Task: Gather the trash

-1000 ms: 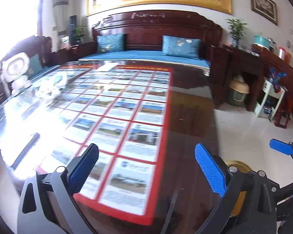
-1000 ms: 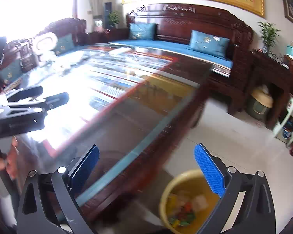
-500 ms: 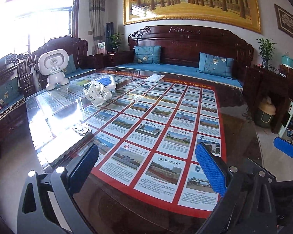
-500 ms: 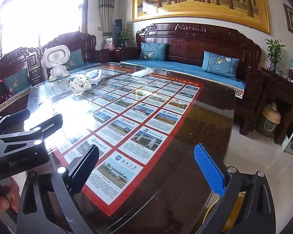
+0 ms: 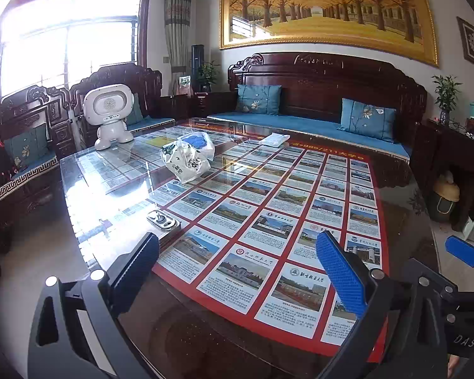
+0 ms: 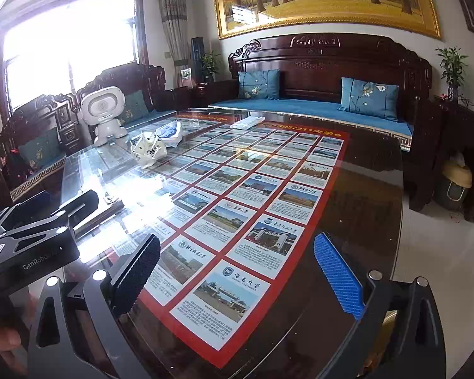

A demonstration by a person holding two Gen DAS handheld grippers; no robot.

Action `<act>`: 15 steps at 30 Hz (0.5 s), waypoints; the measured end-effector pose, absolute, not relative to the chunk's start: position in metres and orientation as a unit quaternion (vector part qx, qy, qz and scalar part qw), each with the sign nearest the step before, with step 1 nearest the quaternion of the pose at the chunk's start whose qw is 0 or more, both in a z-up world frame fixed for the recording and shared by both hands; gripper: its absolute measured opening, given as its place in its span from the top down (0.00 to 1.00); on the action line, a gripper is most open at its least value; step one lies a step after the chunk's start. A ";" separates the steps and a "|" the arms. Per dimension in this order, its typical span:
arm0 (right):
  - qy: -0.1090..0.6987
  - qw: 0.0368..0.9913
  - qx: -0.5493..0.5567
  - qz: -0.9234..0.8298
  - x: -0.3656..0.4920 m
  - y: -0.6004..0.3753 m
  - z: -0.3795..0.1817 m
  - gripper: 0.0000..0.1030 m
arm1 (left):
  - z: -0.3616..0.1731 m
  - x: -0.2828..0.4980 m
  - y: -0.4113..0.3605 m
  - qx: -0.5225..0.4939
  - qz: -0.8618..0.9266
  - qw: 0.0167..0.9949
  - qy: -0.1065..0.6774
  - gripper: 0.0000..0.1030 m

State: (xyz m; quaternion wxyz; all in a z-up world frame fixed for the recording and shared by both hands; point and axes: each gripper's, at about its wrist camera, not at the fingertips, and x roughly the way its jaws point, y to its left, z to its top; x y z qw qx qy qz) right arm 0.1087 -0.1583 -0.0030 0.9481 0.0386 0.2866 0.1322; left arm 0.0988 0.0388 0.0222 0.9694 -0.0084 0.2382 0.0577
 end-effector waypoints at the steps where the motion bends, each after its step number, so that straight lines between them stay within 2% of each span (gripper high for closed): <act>1: 0.289 0.947 0.043 0.136 0.110 -0.157 -0.003 0.08 | 0.023 0.099 0.040 -0.010 0.056 0.970 0.237 0.04; 9: 0.293 0.944 0.034 0.146 0.112 -0.145 -0.004 0.08 | 0.024 0.100 0.047 -0.032 0.028 0.968 0.247 0.04; 15: 0.307 0.939 0.043 0.152 0.116 -0.146 -0.011 0.08 | 0.014 0.107 0.041 -0.011 0.053 0.961 0.270 0.04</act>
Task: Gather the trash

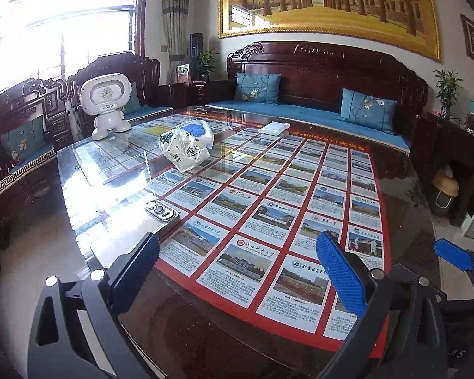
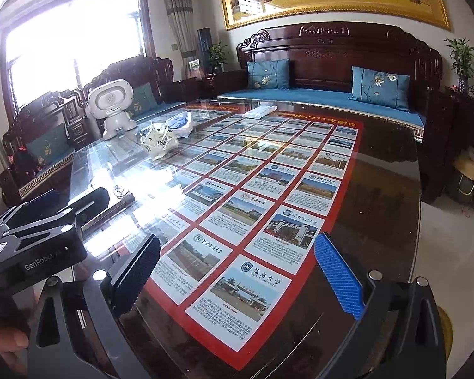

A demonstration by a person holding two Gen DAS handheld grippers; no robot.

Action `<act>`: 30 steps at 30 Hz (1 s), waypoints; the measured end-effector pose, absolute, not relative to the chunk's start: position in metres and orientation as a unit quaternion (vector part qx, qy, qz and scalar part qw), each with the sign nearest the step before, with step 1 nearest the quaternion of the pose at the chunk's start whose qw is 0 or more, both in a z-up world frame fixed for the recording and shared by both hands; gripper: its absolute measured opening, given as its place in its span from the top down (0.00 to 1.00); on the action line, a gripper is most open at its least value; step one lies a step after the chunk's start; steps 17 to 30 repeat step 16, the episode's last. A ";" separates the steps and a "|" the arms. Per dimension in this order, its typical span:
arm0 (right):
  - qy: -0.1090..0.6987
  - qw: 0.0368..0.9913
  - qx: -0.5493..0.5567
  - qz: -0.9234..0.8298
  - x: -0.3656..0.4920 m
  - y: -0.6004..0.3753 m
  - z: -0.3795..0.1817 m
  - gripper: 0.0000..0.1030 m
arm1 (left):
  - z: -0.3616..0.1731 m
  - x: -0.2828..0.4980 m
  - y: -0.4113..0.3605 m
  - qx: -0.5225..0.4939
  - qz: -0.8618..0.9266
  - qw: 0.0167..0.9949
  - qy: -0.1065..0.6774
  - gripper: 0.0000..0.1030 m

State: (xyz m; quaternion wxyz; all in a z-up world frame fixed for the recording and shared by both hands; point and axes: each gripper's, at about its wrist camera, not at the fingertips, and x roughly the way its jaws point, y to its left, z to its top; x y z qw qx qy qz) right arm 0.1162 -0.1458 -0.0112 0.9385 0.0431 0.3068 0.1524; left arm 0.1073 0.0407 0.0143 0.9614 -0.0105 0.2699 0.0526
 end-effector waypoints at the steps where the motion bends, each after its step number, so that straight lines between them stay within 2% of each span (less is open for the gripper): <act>1: 0.307 0.939 0.045 0.151 0.117 -0.147 -0.012 0.08 | 0.013 0.108 0.041 -0.011 0.054 0.961 0.272 0.04; 30: 0.327 0.933 0.051 0.143 0.131 -0.152 -0.027 0.08 | 0.002 0.128 0.038 -0.021 0.039 0.953 0.300 0.04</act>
